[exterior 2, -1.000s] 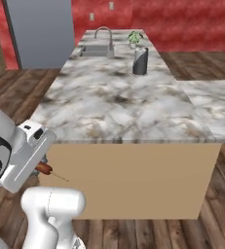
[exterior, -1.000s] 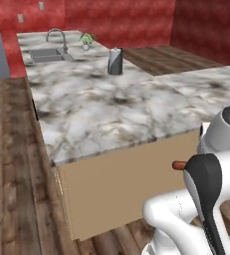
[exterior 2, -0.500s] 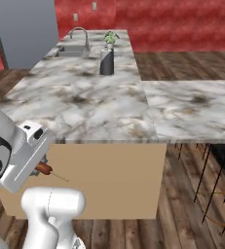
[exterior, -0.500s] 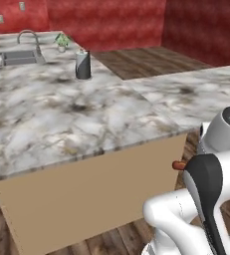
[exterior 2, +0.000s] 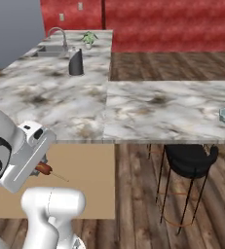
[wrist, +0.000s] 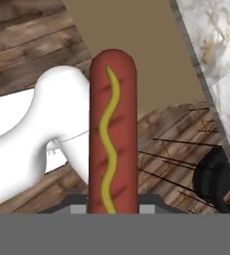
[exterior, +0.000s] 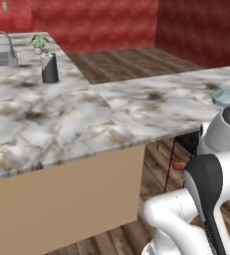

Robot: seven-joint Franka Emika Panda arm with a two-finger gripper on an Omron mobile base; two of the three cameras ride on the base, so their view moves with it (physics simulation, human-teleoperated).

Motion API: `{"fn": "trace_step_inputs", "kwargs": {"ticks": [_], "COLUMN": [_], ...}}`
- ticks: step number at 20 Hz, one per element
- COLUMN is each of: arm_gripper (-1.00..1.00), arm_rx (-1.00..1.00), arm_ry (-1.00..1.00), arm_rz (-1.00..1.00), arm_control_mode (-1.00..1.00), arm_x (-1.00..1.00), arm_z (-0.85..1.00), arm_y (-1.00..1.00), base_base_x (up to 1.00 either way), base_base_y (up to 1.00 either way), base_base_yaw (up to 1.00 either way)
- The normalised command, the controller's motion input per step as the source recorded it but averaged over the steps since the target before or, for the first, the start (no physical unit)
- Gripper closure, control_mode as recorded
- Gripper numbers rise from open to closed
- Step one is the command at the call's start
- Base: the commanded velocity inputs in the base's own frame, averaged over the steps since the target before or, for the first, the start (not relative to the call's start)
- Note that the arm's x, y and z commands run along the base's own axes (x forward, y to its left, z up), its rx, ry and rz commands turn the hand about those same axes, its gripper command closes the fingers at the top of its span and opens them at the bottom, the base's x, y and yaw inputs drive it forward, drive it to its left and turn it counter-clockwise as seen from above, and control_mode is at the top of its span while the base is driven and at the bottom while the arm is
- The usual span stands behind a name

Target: Place the cold items (tangerine and orange) from the fridge in one tupperware on the dining counter. Place the warm items (kebab skewer and hot dog) in the stove area in another tupperware.

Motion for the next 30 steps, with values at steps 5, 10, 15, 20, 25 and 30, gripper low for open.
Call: {"fn": "trace_step_inputs", "kwargs": {"ticks": [5, 10, 15, 20, 25, 30], "arm_gripper": [1.00, 1.00, 1.00, 1.00, 1.00, 1.00], "arm_rx": [0.00, 0.00, 0.00, 0.00, 0.00, 0.00], "arm_ry": [0.00, 0.00, 0.00, 0.00, 0.00, 0.00], "arm_rz": [0.00, 0.00, 0.00, 0.00, 0.00, 0.00], "arm_control_mode": [1.00, 1.00, 1.00, 1.00, 1.00, 1.00], "arm_x": [0.00, 0.00, 0.00, 0.00, 0.00, 0.00], "arm_z": [0.00, 0.00, 0.00, 0.00, 0.00, 0.00], "arm_y": [0.00, 0.00, 0.00, 0.00, 0.00, 0.00], "base_base_x": [0.14, 0.09, 0.10, 0.19, 0.32, 0.41], "base_base_y": [-1.00, -1.00, -1.00, -0.99, -0.90, -0.57], "base_base_yaw": [0.03, 0.03, 0.04, 0.08, 0.08, 0.09]}}
